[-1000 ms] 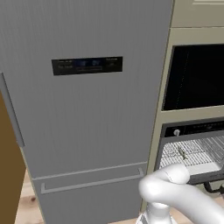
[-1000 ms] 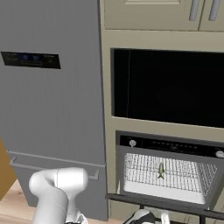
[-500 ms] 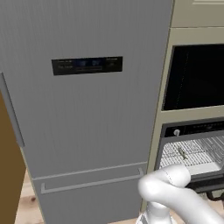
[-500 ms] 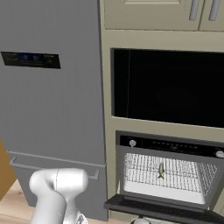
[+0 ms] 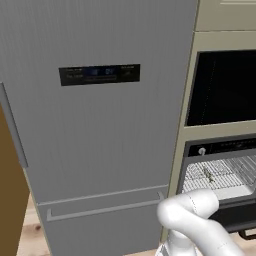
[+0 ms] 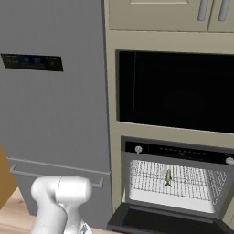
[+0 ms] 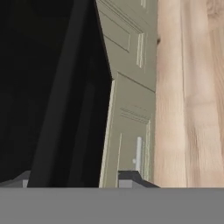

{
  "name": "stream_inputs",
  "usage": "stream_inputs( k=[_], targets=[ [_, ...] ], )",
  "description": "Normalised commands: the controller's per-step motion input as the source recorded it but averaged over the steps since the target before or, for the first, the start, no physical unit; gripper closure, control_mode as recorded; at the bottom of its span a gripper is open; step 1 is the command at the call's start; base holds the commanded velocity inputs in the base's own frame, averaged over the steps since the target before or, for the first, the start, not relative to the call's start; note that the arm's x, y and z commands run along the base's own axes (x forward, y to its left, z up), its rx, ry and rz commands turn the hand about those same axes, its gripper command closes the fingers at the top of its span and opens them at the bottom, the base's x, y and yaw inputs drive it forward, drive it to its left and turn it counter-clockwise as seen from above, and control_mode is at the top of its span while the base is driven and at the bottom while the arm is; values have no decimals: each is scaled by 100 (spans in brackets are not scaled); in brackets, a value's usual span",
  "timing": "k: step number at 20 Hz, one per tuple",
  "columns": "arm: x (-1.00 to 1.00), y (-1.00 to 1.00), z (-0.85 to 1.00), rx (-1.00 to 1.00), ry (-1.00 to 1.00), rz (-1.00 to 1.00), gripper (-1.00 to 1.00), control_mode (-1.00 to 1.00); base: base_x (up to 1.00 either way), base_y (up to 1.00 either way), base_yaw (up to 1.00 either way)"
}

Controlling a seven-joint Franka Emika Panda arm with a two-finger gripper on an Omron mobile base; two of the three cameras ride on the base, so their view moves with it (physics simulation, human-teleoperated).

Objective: Take the fish from the oven and place it on the plate on the counter.

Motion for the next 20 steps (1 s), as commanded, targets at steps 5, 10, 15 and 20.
stream_inputs(
  k=[5,10,15,20],
  targets=[
    [-22,-29,46,4,-9,-8,-100,-100,0,0,0],
    [-36,-28,98,12,-20,-3,-100,-100,0,0,0],
    [-17,-6,100,11,-25,-1,-100,-100,0,0,0],
    [-27,0,93,5,-10,0,-100,-100,0,0,0]
  ],
)
